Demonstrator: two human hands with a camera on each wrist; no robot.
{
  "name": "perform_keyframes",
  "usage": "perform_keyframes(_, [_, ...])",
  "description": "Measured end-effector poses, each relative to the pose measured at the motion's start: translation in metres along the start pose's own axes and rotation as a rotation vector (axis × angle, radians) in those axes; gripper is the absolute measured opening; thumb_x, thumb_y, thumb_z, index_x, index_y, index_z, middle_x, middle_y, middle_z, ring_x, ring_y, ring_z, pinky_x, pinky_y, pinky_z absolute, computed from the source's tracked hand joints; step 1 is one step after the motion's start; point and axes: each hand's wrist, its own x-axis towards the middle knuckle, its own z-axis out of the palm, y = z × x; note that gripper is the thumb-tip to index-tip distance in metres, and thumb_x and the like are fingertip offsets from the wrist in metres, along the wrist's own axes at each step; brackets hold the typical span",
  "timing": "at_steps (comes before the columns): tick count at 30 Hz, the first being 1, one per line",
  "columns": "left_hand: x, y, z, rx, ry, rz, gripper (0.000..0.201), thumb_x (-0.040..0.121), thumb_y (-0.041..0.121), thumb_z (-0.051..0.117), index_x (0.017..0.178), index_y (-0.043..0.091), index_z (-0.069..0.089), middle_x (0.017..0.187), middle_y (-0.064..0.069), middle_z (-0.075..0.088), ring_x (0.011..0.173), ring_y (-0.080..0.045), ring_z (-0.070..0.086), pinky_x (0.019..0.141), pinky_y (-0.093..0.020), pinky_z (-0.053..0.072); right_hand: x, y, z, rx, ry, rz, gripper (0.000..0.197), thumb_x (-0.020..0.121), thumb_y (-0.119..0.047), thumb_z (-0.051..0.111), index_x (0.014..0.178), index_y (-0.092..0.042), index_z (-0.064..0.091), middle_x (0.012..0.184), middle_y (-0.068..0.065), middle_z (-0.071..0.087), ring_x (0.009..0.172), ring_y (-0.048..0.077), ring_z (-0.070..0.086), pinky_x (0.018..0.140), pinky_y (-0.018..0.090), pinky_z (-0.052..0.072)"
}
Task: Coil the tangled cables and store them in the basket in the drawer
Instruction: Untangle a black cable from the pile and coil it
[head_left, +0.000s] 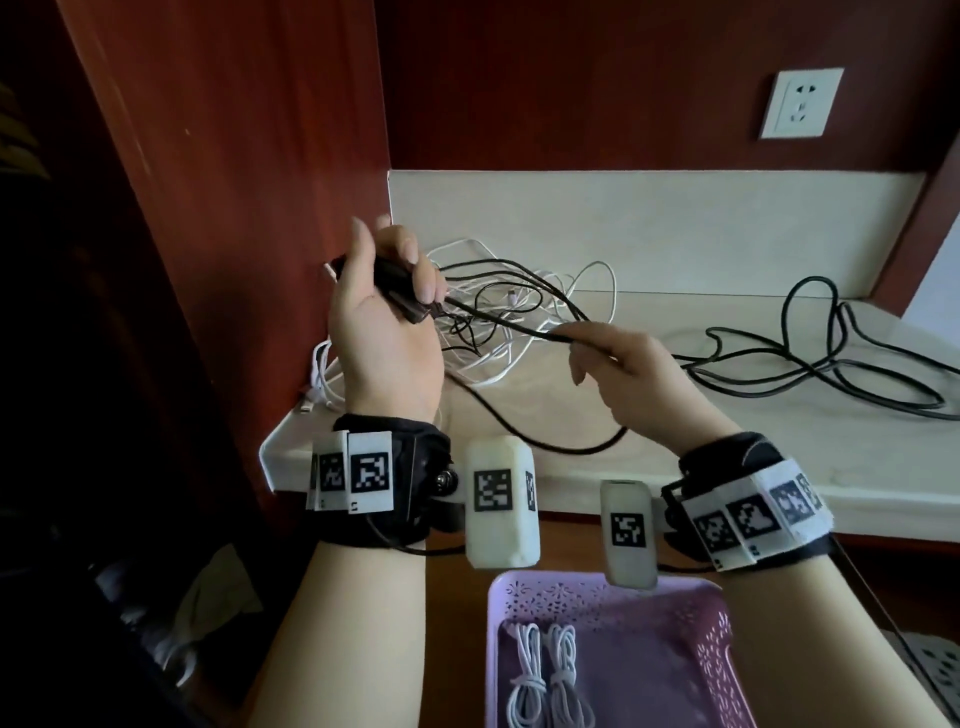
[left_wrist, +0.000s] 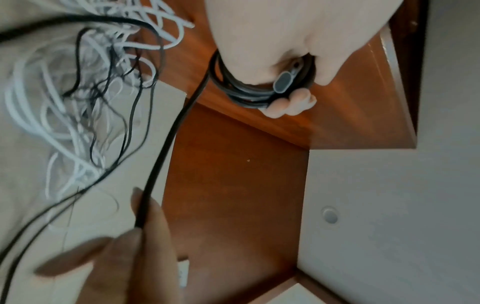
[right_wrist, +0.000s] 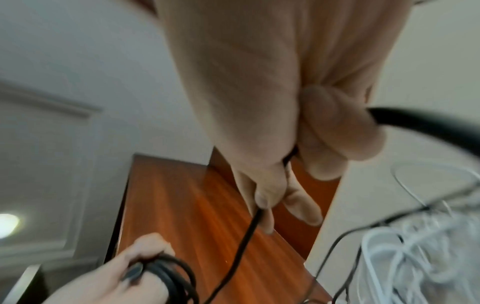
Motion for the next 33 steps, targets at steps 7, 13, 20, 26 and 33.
perform_keyframes(7, [-0.002, -0.023, 0.000, 0.626, -0.139, 0.114, 0.013, 0.102, 0.013, 0.038, 0.093, 0.009, 0.047, 0.083, 0.000, 0.064, 0.054, -0.008, 0.057, 0.046, -0.018, 0.037, -0.011, -0.038, -0.015, -0.569, -0.073, -0.105, 0.023, 0.094, -0.031, 0.053, 0.111, -0.039, 0.066, 0.103, -0.018, 0.066, 0.095, 0.010, 0.057, 0.073, 0.028, 0.042])
perform_keyframes(13, [-0.007, -0.035, -0.007, 1.013, -0.395, -0.082, 0.014, 0.100, 0.017, 0.045, 0.091, 0.024, 0.036, 0.070, -0.003, 0.065, 0.064, -0.023, 0.064, 0.070, -0.039, 0.053, -0.017, -0.052, -0.024, -0.477, -0.005, -0.160, 0.015, 0.084, -0.020, 0.060, 0.091, -0.033, 0.063, 0.076, -0.025, 0.060, 0.087, 0.007, 0.060, 0.077, 0.034, 0.049])
perform_keyframes(20, [-0.020, -0.037, 0.002, 1.153, -0.578, -0.246, 0.022, 0.096, 0.025, 0.046, 0.088, 0.006, 0.052, 0.050, -0.006, 0.055, 0.042, -0.030, 0.050, 0.043, -0.030, 0.039, -0.016, -0.047, -0.029, -0.310, -0.206, -0.141, 0.021, 0.085, -0.011, 0.060, 0.075, -0.030, 0.060, 0.063, -0.017, 0.060, 0.062, 0.006, 0.051, 0.065, 0.029, 0.044])
perform_keyframes(26, [-0.023, -0.029, 0.005, 1.118, -0.654, -0.456, 0.024, 0.100, 0.023, 0.045, 0.086, 0.004, 0.048, 0.039, -0.002, 0.041, 0.030, -0.016, 0.025, 0.033, -0.018, 0.019, -0.015, -0.043, -0.034, -0.076, -0.081, -0.056, 0.019, 0.076, -0.021, 0.077, 0.073, -0.011, 0.061, 0.050, -0.012, 0.052, 0.049, 0.004, 0.043, 0.049, 0.011, 0.033])
perform_keyframes(33, [-0.010, -0.015, -0.005, 1.325, -0.600, -0.170, 0.028, 0.079, 0.029, 0.076, 0.092, 0.024, 0.052, 0.062, 0.009, 0.049, 0.049, 0.003, 0.043, 0.054, -0.019, 0.034, -0.016, -0.035, -0.047, -0.135, -0.025, -0.027, 0.016, 0.080, -0.028, 0.073, 0.093, -0.026, 0.064, 0.074, -0.004, 0.066, 0.062, 0.001, 0.051, 0.061, 0.016, 0.039])
